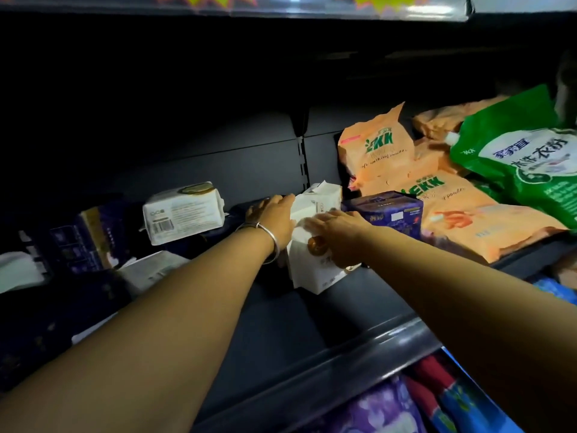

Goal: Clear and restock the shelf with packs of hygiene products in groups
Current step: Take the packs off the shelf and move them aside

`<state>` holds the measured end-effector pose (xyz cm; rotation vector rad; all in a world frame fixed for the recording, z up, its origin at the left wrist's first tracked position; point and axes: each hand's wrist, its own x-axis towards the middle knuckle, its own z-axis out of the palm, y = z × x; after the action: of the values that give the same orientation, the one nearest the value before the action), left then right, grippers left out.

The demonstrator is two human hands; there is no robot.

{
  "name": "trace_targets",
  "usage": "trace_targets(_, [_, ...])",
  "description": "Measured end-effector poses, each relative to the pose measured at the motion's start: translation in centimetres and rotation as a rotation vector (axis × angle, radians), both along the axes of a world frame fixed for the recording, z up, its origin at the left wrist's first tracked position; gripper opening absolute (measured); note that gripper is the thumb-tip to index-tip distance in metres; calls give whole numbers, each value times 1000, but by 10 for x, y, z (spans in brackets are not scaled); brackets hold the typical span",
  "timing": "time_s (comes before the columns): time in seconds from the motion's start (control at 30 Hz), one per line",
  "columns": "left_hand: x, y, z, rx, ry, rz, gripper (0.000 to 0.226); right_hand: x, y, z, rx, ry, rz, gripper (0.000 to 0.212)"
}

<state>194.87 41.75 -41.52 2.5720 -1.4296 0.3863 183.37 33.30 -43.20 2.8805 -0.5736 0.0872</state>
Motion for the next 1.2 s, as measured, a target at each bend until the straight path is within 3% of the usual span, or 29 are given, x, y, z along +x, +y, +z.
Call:
trace_targets(0.17, [11,-20,-5,17,109,127,66,2,-4,5,-132,36,46,96])
trace_targets(0.3, [11,-25,2,137,45,255,83,-2,-8,4,-13,9,73,93])
trace_targets(0.4, [6,-23,6,151,20,282,75,-3,-8,1,46,4,92,89])
trace_targets(0.63, [-1,-20,4,-100,219,199,86,-15,3,2,-142,-1,91,85])
trace_targets(0.87, [-35,11,23,-265,77,107,81,-45,21,10,-192,-120,73,78])
trace_targets(1.2, [-98,95,52,-284,104,49,80,-116,96,40,-233,-126,72,78])
